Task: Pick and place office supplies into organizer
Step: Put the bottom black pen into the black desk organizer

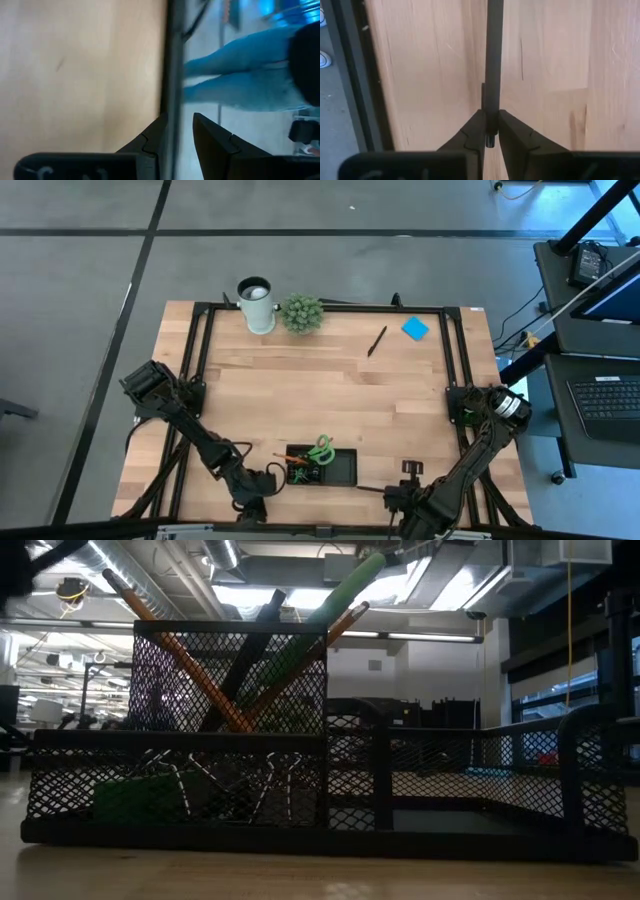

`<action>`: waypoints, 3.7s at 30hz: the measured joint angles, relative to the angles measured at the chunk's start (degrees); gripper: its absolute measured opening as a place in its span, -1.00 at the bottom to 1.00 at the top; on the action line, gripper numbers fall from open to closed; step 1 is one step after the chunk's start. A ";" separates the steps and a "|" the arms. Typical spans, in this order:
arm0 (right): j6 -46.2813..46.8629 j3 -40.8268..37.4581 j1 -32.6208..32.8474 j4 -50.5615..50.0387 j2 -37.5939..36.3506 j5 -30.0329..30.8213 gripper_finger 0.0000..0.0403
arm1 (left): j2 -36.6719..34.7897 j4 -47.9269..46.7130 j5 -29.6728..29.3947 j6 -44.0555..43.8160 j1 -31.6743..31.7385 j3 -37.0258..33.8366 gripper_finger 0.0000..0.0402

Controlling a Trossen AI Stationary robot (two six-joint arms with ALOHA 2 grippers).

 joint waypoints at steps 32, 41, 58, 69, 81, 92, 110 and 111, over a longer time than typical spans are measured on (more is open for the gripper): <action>-4.45 41.32 -7.36 -30.06 -0.33 33.33 -0.88 | -6.11 49.54 -6.32 41.64 12.64 0.02 -0.27; -17.68 44.16 -11.33 -17.15 -0.33 34.73 -0.98 | -9.16 49.45 -17.96 68.33 17.44 0.12 -0.06; -18.23 43.95 -12.64 -17.88 -0.31 34.51 -0.95 | -9.18 43.55 -16.80 60.97 19.22 0.24 -0.12; -18.25 43.93 -12.64 -20.59 -0.28 34.56 -0.95 | -9.35 27.85 -15.35 59.65 13.49 0.24 -0.12; -18.05 43.91 -13.20 -23.61 -0.26 34.60 -0.95 | -11.35 -36.37 -23.42 39.60 -2.18 18.05 -0.12; -19.04 43.17 -15.24 -24.63 0.61 34.73 -0.94 | -4.92 -46.40 -21.85 14.19 -11.00 24.73 -0.12; -21.31 43.19 -16.88 -24.77 3.94 34.51 -0.94 | 12.76 -60.89 -15.14 3.65 -11.61 38.97 -0.12; -21.31 43.19 -16.88 -24.76 3.93 34.52 -0.94 | 12.76 -61.36 -15.16 3.10 -11.61 38.95 -0.12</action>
